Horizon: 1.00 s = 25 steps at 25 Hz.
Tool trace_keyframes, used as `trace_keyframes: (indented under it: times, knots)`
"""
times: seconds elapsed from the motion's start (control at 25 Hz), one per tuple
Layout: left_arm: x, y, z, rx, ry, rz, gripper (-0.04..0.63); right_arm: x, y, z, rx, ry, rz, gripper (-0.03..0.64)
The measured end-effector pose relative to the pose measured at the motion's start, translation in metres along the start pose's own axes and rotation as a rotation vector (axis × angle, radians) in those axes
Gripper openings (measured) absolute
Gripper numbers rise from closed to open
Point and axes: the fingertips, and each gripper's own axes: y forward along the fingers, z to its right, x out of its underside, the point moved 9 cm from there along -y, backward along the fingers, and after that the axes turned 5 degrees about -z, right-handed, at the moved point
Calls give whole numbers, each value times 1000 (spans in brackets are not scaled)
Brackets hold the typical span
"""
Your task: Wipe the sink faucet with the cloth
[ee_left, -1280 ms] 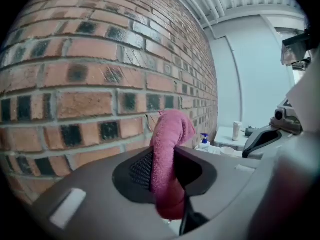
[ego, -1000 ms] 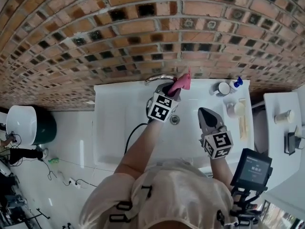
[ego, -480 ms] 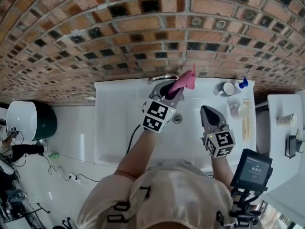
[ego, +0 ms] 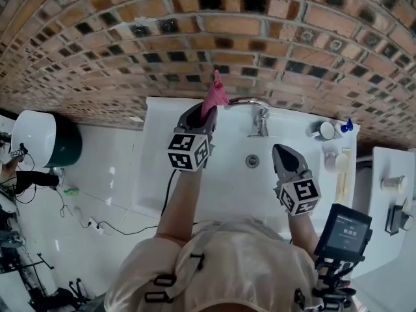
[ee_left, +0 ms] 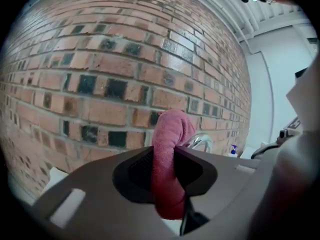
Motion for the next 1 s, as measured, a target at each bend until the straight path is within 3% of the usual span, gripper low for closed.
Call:
trace_keyframes:
  times: [0.24, 0.52, 0.68, 1.0]
  knots:
    - [22, 32, -7, -20, -10, -90, 95, 3, -13, 16, 54, 16, -19, -9]
    - [-6, 30, 23, -9, 73, -56, 91, 7, -20, 25, 79, 27, -12, -9]
    - [-20, 30, 46, 89, 58, -9, 92, 9, -18, 22, 62, 31, -4, -9]
    - [-39, 48, 99, 184, 186, 5, 94, 14, -28, 31, 83, 52, 16, -9]
